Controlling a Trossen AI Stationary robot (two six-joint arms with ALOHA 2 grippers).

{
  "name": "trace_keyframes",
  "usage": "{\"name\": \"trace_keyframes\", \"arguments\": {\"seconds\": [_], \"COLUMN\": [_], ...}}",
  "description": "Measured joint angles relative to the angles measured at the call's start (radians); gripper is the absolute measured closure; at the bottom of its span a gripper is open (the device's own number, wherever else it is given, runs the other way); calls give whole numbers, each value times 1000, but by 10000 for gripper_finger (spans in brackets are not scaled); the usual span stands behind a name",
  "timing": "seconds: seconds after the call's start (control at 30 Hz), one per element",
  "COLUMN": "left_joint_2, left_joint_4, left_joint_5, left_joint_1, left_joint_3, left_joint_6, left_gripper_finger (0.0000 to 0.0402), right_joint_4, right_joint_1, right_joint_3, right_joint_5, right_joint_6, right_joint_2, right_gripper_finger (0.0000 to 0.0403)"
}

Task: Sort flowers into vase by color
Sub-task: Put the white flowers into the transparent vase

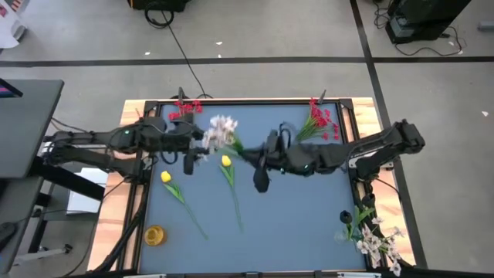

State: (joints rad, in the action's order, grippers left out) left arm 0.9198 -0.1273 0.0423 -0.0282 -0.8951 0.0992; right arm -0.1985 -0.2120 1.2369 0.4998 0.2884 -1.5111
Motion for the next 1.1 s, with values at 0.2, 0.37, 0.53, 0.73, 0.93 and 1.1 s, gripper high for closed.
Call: {"name": "trace_keyframes", "arguments": {"seconds": [0.2,0.37,0.53,0.73,0.93,1.1], "left_joint_2": [97,184,281,361,371,370], "left_joint_4": [178,432,629,698,700,683], "left_joint_5": [-110,-180,-196,-171,-187,-263], "left_joint_1": [-37,-53,-61,-78,-109,-135], "left_joint_3": [1,2,2,-14,-21,-22], "left_joint_6": [9,17,41,81,96,106], "left_gripper_finger": [200,200,200,220,314,386], "right_joint_4": [-251,-357,-386,-408,-389,-329], "right_joint_1": [64,123,167,196,221,247], "right_joint_3": [-5,-5,-5,-5,-5,-5], "right_joint_5": [-32,-127,-233,-312,-370,-372], "right_joint_6": [-185,-213,-213,-210,-158,-101], "right_joint_2": [9,9,9,8,8,12], "right_gripper_finger": [387,387,387,387,380,338]}}
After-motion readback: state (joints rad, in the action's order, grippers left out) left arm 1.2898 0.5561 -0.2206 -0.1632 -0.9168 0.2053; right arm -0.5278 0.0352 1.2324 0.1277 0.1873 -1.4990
